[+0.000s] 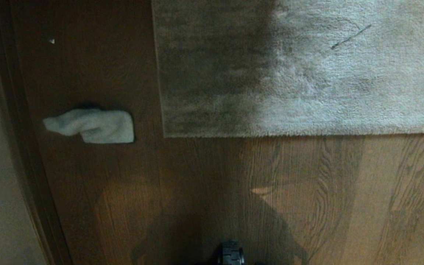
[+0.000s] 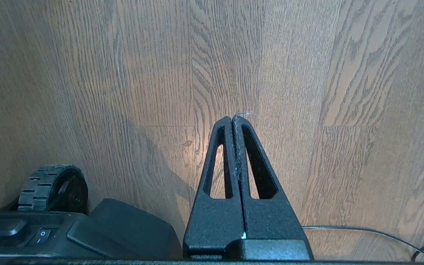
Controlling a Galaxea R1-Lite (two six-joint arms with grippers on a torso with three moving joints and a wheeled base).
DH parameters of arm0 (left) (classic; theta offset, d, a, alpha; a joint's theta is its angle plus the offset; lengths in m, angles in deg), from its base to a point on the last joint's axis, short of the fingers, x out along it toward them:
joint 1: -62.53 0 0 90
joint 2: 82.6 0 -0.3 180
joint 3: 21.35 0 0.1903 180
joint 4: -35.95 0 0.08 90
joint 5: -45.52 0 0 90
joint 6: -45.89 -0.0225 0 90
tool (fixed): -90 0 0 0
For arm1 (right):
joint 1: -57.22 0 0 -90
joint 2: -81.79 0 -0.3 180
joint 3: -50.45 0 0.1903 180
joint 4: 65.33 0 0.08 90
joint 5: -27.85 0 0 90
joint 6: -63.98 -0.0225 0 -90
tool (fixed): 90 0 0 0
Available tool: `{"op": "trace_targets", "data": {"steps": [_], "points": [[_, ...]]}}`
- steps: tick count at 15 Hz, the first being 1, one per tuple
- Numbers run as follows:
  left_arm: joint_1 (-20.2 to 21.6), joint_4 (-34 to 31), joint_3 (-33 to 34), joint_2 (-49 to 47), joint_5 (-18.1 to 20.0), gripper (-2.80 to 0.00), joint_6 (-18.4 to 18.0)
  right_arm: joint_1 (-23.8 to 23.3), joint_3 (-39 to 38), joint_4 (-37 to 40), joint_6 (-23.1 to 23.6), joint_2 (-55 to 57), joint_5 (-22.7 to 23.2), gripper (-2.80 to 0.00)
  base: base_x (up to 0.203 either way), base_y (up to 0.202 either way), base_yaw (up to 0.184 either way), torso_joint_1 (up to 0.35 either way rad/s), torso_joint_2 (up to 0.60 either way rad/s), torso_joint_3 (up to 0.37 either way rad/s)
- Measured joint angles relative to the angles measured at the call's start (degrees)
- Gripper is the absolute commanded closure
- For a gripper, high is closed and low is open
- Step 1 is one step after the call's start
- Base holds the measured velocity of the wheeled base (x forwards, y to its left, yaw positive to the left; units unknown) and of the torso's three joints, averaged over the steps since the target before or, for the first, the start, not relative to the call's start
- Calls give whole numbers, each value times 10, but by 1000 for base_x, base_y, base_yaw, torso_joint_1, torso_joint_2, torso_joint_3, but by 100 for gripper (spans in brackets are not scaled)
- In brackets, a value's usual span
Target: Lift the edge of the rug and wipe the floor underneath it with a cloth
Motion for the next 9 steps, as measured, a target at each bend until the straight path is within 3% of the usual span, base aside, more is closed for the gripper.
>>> {"op": "trace_targets", "data": {"steps": [4, 9], "points": [[0, 0, 0, 0, 0, 0, -1, 0, 0, 0, 0, 0, 0, 0, 0, 0, 0, 0, 0, 0], [0, 0, 0, 0, -3, 0, -2, 0, 0, 0, 0, 0, 0, 0, 0, 0, 0, 1, 3, 154]]}}
